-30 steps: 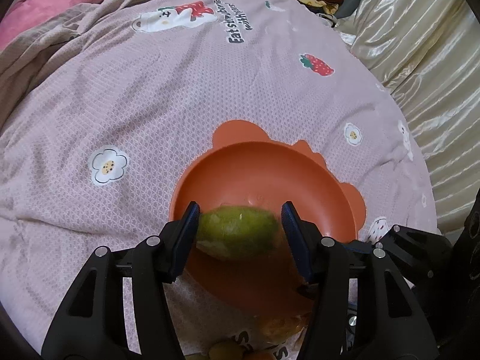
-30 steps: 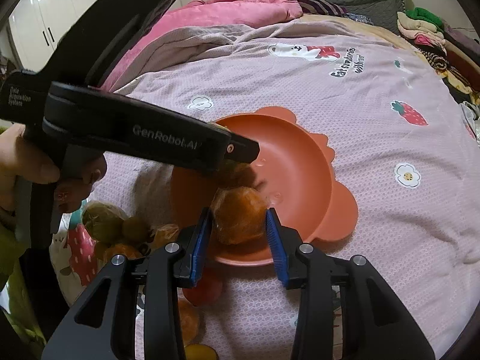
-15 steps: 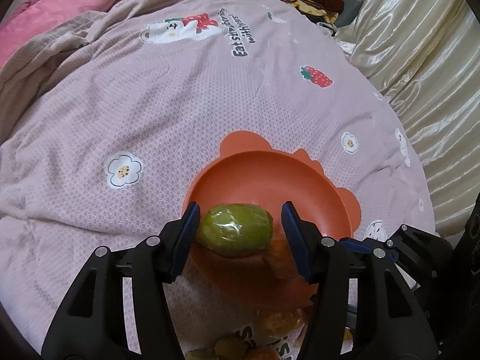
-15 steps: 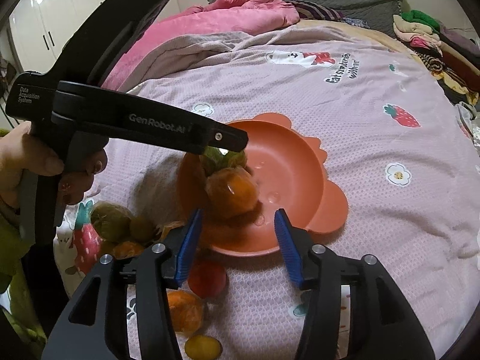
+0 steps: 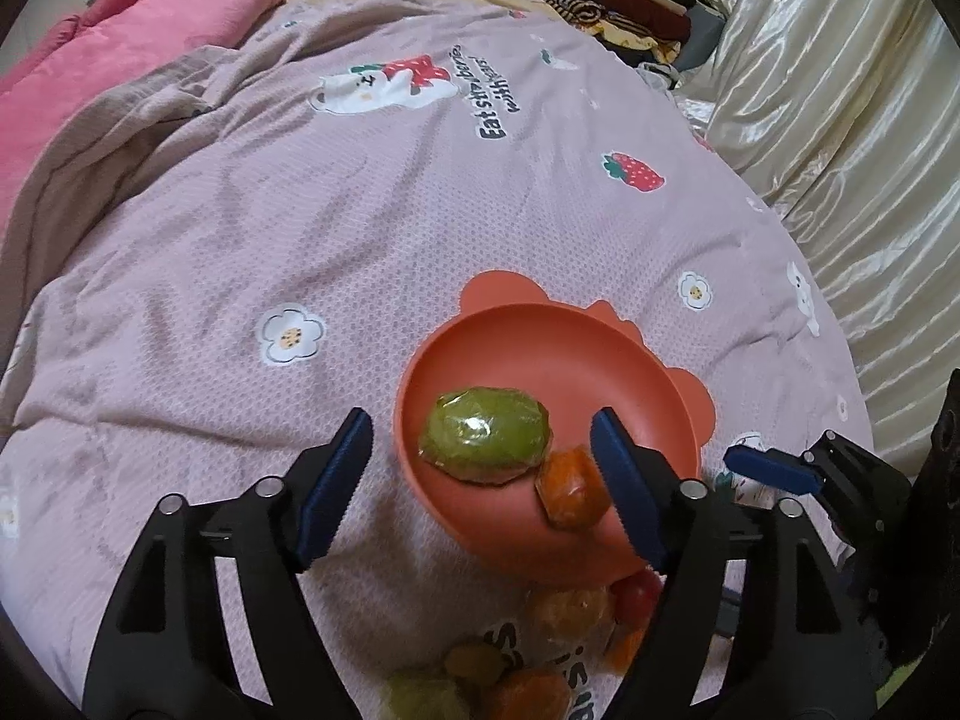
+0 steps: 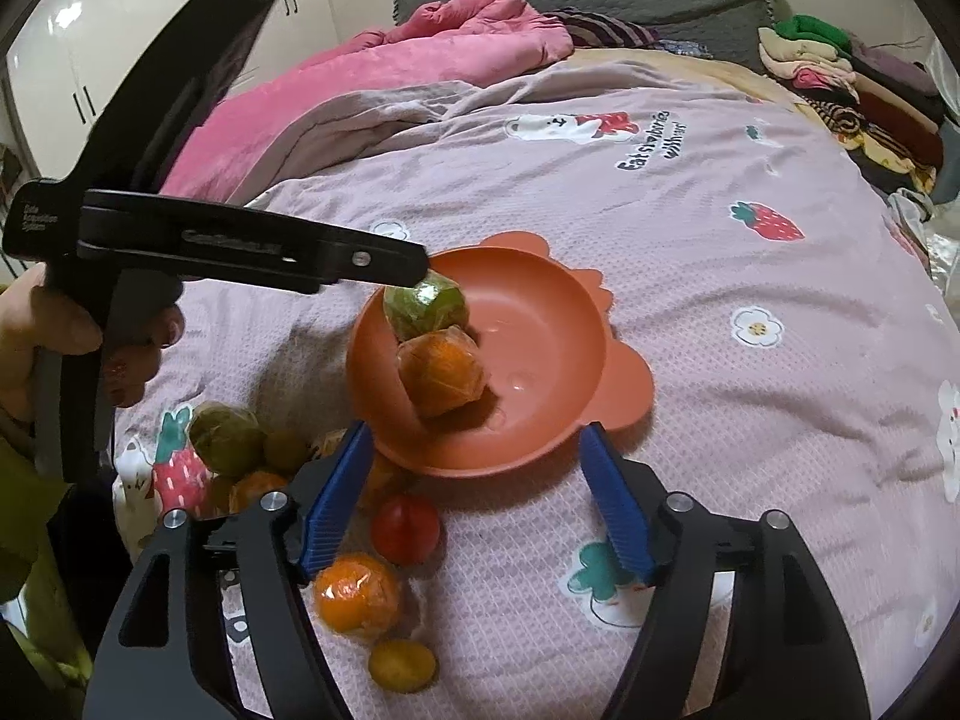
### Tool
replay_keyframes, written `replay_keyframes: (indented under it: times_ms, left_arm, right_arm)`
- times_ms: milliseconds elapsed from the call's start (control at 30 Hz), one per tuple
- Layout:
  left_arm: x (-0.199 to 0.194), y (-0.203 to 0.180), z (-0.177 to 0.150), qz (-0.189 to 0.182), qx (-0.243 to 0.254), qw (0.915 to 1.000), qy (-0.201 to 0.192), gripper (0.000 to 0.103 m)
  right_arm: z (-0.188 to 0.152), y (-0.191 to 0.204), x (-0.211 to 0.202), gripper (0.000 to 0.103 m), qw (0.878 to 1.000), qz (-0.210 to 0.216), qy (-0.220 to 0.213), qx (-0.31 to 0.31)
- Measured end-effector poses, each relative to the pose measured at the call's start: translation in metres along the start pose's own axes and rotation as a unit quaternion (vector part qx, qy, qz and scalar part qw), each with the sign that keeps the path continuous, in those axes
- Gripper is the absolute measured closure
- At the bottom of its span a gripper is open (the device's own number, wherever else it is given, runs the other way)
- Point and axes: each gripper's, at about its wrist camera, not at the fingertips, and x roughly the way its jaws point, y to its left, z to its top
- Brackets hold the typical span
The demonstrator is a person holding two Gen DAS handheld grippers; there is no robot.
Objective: Organize fruits
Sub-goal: 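Open left tool to release the green fruit while right tool releases the orange, then move both open tools back toward the remaining fruit pile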
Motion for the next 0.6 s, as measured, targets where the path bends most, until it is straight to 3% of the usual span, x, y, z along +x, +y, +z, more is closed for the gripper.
replay_keyframes:
  times_ms: [200,600]
  left_arm:
    - [-0.017,0.005,-0.008,0.005,-0.006,0.9998,-0.016,0.021]
    - [-0.039,0.012,-0.027,0.032,-0.009,0.9989,-0.034,0.01]
  right_arm:
    - [-0.004,-0.003,-0.004,0.023,1.0,-0.006,-0.004,0.009]
    - [-0.005,0.002,-0.015,0.01,1.0,-0.016,-0.017,0.017]
